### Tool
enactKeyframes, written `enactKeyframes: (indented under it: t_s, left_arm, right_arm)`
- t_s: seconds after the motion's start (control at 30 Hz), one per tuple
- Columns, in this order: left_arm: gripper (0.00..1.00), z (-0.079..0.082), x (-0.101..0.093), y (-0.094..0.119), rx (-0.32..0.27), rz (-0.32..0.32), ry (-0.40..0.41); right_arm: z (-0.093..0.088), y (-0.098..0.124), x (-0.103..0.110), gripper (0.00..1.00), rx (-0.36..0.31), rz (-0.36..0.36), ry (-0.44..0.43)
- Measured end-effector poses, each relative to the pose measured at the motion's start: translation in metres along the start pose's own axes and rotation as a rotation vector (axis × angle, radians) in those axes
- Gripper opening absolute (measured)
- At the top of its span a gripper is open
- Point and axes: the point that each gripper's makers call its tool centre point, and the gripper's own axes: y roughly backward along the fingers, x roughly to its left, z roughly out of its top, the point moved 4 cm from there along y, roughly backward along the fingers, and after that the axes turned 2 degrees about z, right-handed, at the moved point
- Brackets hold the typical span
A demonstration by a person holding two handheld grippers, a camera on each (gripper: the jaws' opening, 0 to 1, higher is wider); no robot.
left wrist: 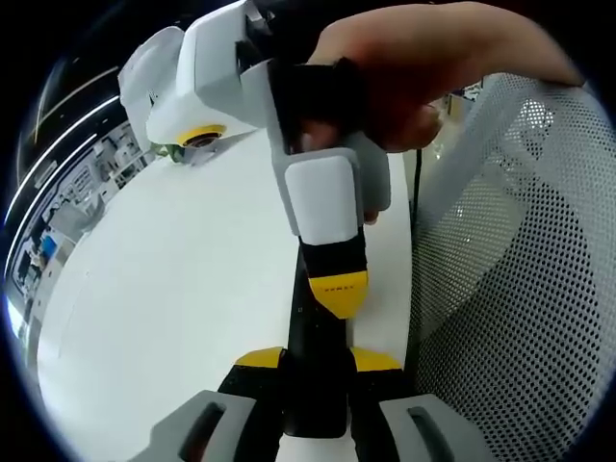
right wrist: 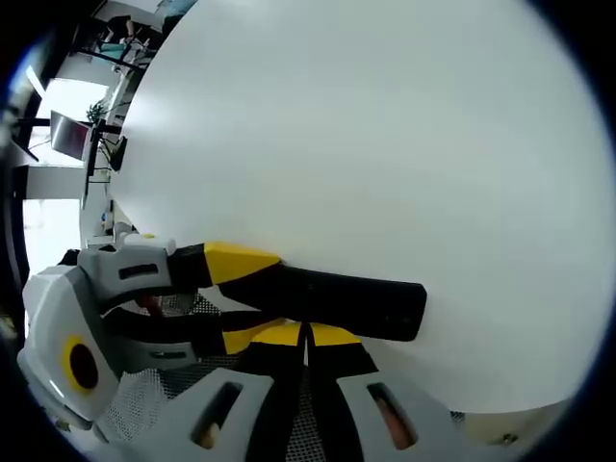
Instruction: Press the specified remote control buttons in sequence, fully releasing each button before pressing the next.
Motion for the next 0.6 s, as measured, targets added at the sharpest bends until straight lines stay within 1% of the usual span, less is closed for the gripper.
enactKeyframes:
  t_s: [0.03,0.13,0.23,0.37,0.47,0.57,0.6]
  left_arm:
    - [0.25,-0.0001,0.0001,0.0000,0.001,-0.001,0.001]
    - [0.24,-0.0005,0.0005,-0.0004,0.002,-0.004,0.010]
    - [0.24,-0.0006,0.0006,-0.0005,0.002,-0.006,0.010]
    - [0.24,-0.0004,0.0007,-0.0004,0.002,-0.005,0.008]
    - [0.25,-0.0004,0.0013,-0.0002,0.003,-0.009,0.014]
    - [0.25,-0.0001,0.0012,0.0000,0.003,-0.010,0.016]
    - [0.25,-0.0005,0.0012,-0.0006,0.003,-0.010,0.015]
  right_arm:
    - [-0.0002,0.0000,0.0002,0.00,0.000,0.001,0.000]
    - [0.0002,-0.0005,0.0022,0.00,0.008,-0.013,0.035]
    - [0.0020,-0.0011,0.0007,0.00,0.012,-0.016,0.040]
    - [0.0016,0.0001,-0.0010,0.00,0.005,0.003,-0.015]
    - [0.0027,0.0009,-0.0004,0.00,0.002,-0.001,-0.015]
    - [0.0045,0.0044,-0.0009,0.00,-0.021,-0.011,-0.010]
    - [0.0065,0.0066,-0.0028,0.00,-0.043,-0.019,-0.017]
